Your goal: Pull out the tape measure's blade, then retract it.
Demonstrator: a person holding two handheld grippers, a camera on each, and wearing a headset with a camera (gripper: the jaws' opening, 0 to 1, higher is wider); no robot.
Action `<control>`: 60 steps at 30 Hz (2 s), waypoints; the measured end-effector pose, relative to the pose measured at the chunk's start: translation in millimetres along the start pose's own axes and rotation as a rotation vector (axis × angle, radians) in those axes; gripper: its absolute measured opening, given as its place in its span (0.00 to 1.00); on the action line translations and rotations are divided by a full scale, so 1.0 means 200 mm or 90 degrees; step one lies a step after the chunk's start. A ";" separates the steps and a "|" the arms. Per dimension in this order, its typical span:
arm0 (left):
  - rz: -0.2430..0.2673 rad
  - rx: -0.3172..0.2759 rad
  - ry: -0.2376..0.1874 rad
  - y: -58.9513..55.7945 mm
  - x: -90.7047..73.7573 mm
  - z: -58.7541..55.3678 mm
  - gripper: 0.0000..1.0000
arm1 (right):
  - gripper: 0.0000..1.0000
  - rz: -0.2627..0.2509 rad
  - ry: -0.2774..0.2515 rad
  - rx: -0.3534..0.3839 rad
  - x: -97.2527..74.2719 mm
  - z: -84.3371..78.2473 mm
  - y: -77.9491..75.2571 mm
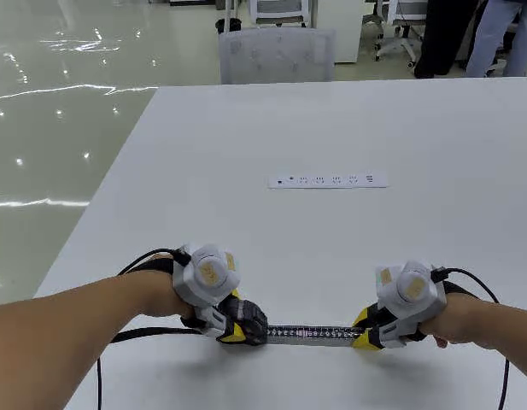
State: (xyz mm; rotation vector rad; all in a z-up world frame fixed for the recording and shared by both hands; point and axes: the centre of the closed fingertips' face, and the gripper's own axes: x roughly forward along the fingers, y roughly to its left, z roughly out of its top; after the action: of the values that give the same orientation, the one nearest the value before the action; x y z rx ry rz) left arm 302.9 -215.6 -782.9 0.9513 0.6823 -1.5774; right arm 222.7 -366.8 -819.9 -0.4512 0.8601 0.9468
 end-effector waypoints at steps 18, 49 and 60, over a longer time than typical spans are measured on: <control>0.000 -0.001 0.001 0.00 0.00 0.00 0.32 | 0.13 -0.004 0.008 0.006 -0.05 -0.06 -0.01; 0.002 -0.003 0.001 0.00 0.00 0.00 0.32 | 0.13 -0.009 0.022 0.013 -0.14 -0.18 -0.04; 0.003 -0.005 0.000 0.00 0.00 0.00 0.32 | 0.13 -0.010 0.026 0.019 -0.16 -0.21 -0.05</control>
State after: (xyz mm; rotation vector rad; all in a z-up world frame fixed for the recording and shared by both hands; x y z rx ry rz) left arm 302.2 -215.1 -783.5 0.9468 0.6856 -1.5699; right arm 202.0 -416.9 -819.3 -0.4526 0.9048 0.9123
